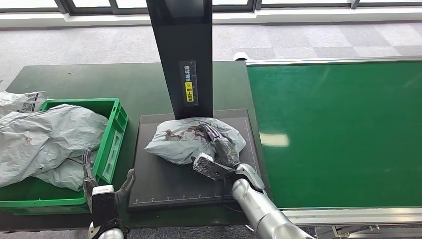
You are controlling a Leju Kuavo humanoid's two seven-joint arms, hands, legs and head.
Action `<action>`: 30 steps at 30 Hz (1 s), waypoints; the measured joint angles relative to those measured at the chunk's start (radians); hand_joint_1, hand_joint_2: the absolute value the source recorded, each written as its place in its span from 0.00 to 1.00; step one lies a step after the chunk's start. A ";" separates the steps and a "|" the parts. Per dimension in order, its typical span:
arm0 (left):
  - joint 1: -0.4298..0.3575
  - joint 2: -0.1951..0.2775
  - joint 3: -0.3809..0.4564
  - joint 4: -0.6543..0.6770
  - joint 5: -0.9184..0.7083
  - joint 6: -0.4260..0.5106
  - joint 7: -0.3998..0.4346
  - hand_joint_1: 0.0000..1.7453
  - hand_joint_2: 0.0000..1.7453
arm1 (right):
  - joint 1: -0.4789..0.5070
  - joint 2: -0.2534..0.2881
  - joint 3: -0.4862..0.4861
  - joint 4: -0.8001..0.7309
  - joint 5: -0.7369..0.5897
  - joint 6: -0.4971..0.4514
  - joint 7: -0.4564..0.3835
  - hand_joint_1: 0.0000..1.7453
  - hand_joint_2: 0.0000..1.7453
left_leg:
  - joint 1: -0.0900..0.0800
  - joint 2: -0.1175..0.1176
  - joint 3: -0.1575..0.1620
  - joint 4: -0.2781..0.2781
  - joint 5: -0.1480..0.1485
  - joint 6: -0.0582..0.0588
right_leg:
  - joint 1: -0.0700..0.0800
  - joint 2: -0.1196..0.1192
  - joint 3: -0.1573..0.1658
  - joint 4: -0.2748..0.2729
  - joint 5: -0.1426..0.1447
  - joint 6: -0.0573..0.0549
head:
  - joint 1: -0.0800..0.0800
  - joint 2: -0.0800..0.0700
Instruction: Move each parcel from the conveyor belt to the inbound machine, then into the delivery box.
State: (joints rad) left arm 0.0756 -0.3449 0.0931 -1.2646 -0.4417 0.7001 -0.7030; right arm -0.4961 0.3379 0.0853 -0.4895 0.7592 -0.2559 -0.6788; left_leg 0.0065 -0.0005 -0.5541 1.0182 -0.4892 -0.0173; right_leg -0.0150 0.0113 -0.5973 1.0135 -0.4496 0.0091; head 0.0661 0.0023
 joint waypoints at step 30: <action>-0.001 0.002 -0.003 -0.009 -0.037 0.000 0.000 0.00 1.00 | 0.313 -0.093 0.192 -0.846 -0.118 -0.417 -0.023 0.00 1.00 | 0.000 -0.001 -0.001 0.000 0.000 0.000 | 0.000 -0.001 -0.001 0.000 0.000 0.000 | 0.000 0.000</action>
State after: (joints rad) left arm 0.0748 -0.3428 0.0904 -1.2736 -0.4783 0.7002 -0.7029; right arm -0.1835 0.2445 0.2768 -1.3350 0.6411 -0.6733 -0.7014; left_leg 0.0064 -0.0017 -0.5550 1.0183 -0.4895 -0.0172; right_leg -0.0151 0.0104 -0.5980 1.0133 -0.4498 0.0091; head 0.0660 0.0023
